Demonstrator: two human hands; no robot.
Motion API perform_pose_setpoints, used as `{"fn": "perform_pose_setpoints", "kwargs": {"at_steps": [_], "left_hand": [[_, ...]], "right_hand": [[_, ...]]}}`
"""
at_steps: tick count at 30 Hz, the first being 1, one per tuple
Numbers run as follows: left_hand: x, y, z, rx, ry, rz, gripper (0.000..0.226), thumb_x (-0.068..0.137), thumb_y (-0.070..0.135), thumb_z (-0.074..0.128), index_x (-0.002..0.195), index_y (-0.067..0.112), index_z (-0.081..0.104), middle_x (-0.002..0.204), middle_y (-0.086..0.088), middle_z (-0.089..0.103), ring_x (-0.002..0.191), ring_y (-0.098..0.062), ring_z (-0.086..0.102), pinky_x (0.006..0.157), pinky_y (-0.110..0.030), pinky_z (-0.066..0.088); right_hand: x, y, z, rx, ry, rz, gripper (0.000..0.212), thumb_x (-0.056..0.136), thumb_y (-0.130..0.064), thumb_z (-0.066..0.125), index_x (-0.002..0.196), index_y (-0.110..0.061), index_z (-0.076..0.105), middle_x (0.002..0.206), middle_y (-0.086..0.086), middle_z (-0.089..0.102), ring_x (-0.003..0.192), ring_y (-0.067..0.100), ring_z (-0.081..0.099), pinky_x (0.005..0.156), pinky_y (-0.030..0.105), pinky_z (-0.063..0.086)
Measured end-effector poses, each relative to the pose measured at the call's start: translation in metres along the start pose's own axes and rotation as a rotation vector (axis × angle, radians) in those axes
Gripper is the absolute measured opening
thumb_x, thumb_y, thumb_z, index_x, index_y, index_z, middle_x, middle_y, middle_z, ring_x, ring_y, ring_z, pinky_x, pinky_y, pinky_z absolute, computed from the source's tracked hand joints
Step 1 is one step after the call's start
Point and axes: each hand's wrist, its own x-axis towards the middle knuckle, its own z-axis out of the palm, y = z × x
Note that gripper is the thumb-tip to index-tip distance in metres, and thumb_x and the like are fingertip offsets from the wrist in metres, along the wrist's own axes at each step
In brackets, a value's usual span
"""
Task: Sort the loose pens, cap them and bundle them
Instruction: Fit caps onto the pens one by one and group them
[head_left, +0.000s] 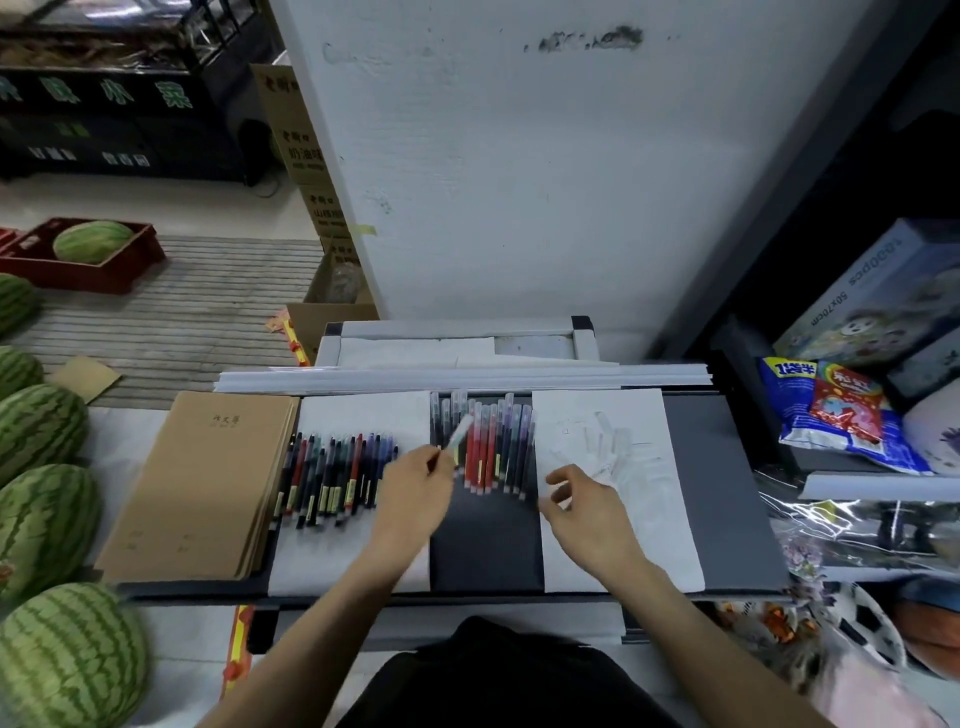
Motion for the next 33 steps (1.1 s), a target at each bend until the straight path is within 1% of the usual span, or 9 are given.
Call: {"fn": "perform_pose_setpoints", "kwargs": {"at_steps": [2, 5, 9, 14, 22, 26, 29, 31, 33], "left_hand": [[0.022, -0.009, -0.007, 0.078, 0.059, -0.091, 0.035, 0.102, 0.021, 0.054, 0.068, 0.012, 0.059, 0.061, 0.0, 0.06, 0.052, -0.014, 0.051, 0.047, -0.028, 0.034], [0.048, -0.017, -0.013, 0.103, 0.059, -0.17, 0.033, 0.09, 0.008, 0.057, 0.058, 0.006, 0.05, 0.053, -0.013, 0.057, 0.049, -0.027, 0.049, 0.049, -0.028, 0.034], [0.064, -0.02, -0.011, 0.189, 0.033, -0.184, 0.039, 0.081, -0.003, 0.057, 0.05, 0.011, 0.038, 0.041, -0.001, 0.034, 0.038, -0.019, 0.034, 0.043, -0.019, 0.025], [0.075, -0.024, 0.001, 0.215, 0.023, -0.209, 0.024, 0.086, 0.003, 0.066, 0.065, 0.009, 0.056, 0.062, -0.013, 0.053, 0.059, -0.025, 0.048, 0.059, -0.029, 0.038], [0.078, -0.024, 0.006, 0.203, 0.031, -0.165, 0.048, 0.091, 0.009, 0.07, 0.064, 0.025, 0.035, 0.077, -0.01, 0.05, 0.07, -0.024, 0.046, 0.068, -0.029, 0.039], [0.078, -0.028, 0.001, 0.163, 0.014, -0.188, 0.021, 0.094, 0.018, 0.072, 0.088, 0.019, 0.052, 0.087, -0.01, 0.056, 0.076, -0.029, 0.054, 0.073, -0.028, 0.042], [0.077, -0.031, -0.007, 0.169, 0.012, -0.148, 0.011, 0.095, 0.022, 0.068, 0.093, 0.02, 0.058, 0.09, -0.01, 0.059, 0.078, -0.029, 0.055, 0.073, -0.029, 0.041], [0.075, -0.037, -0.014, 0.229, 0.021, -0.122, 0.019, 0.097, 0.022, 0.067, 0.112, 0.012, 0.066, 0.102, -0.014, 0.069, 0.086, -0.032, 0.065, 0.073, -0.03, 0.047], [0.071, -0.044, -0.026, 0.332, 0.052, -0.089, 0.016, 0.097, 0.018, 0.063, 0.106, 0.004, 0.065, 0.1, -0.015, 0.071, 0.086, -0.033, 0.067, 0.073, -0.037, 0.055]], "right_hand": [[0.002, 0.021, -0.002, -0.266, 0.04, -0.025, 0.031, 0.099, -0.028, 0.058, 0.131, -0.025, 0.056, 0.122, -0.003, 0.064, 0.109, 0.018, 0.064, 0.089, 0.034, 0.055], [0.003, 0.041, -0.004, -0.416, 0.069, -0.031, 0.037, 0.1, -0.023, 0.054, 0.136, -0.024, 0.051, 0.132, 0.001, 0.056, 0.118, 0.022, 0.059, 0.091, 0.037, 0.055], [0.008, 0.051, -0.005, -0.462, 0.096, -0.053, 0.04, 0.1, -0.016, 0.051, 0.14, -0.022, 0.049, 0.134, 0.003, 0.051, 0.116, 0.024, 0.058, 0.084, 0.035, 0.055], [0.021, 0.044, -0.012, -0.536, 0.091, -0.072, 0.039, 0.102, -0.014, 0.047, 0.141, -0.021, 0.049, 0.131, 0.004, 0.053, 0.116, 0.023, 0.057, 0.088, 0.033, 0.056], [0.037, 0.04, -0.01, -0.642, 0.04, -0.105, 0.046, 0.098, -0.003, 0.051, 0.14, -0.02, 0.045, 0.129, 0.004, 0.057, 0.116, 0.024, 0.059, 0.091, 0.033, 0.054], [0.041, 0.042, -0.011, -0.664, 0.044, -0.095, 0.037, 0.099, -0.008, 0.052, 0.135, -0.016, 0.049, 0.126, 0.004, 0.06, 0.114, 0.023, 0.06, 0.091, 0.033, 0.054], [0.044, 0.043, -0.013, -0.667, 0.039, -0.092, 0.027, 0.102, -0.013, 0.048, 0.128, -0.014, 0.053, 0.122, 0.004, 0.061, 0.109, 0.024, 0.063, 0.087, 0.033, 0.055], [0.046, 0.043, -0.015, -0.666, 0.04, -0.085, 0.022, 0.103, -0.017, 0.048, 0.124, -0.014, 0.055, 0.119, 0.004, 0.063, 0.106, 0.024, 0.065, 0.083, 0.033, 0.054], [0.047, 0.041, -0.016, -0.661, 0.044, -0.079, 0.021, 0.104, -0.024, 0.05, 0.122, -0.014, 0.056, 0.117, 0.004, 0.064, 0.106, 0.025, 0.066, 0.081, 0.033, 0.053]]}}
